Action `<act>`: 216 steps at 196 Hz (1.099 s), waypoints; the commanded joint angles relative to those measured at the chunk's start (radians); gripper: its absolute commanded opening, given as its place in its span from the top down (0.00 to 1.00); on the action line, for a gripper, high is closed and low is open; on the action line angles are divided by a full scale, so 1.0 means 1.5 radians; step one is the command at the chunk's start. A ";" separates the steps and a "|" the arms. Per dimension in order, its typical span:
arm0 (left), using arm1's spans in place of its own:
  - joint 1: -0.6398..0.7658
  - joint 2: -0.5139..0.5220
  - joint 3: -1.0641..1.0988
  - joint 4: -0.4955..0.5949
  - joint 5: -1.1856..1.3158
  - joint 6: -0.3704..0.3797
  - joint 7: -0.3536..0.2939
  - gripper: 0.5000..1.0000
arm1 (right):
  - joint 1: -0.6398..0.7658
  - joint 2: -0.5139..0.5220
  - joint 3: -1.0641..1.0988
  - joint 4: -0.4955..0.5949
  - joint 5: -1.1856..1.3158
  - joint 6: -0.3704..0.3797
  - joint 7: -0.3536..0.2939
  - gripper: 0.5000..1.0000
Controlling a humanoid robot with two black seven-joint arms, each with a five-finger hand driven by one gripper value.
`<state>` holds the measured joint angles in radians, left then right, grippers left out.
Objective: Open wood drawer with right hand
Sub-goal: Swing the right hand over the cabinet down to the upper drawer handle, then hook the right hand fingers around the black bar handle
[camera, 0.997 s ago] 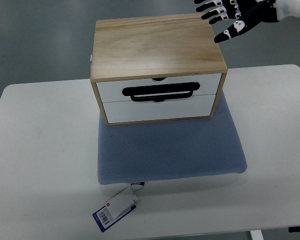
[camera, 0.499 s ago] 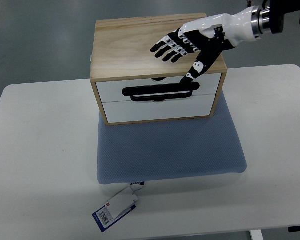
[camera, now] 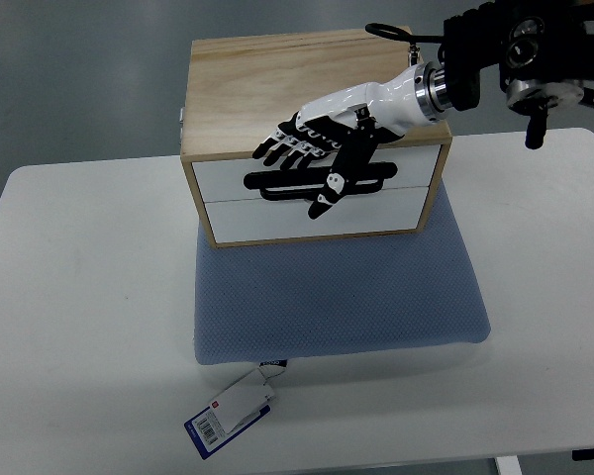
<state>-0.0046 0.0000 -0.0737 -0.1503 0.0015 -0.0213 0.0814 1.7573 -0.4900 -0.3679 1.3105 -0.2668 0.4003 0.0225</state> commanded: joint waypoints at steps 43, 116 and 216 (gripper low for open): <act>0.000 0.000 0.000 0.000 0.000 0.000 0.000 0.00 | -0.038 0.003 -0.011 -0.003 -0.001 -0.038 -0.014 0.14; 0.000 0.000 0.000 0.000 0.000 0.000 0.000 0.00 | -0.051 0.000 -0.029 -0.004 -0.003 -0.060 -0.032 0.15; 0.000 0.000 0.000 0.000 0.000 0.000 0.000 0.00 | -0.051 -0.015 -0.042 -0.003 -0.006 -0.046 -0.033 0.14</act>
<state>-0.0046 0.0000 -0.0737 -0.1503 0.0016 -0.0218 0.0814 1.6797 -0.5063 -0.4307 1.3040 -0.2751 0.3209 -0.0282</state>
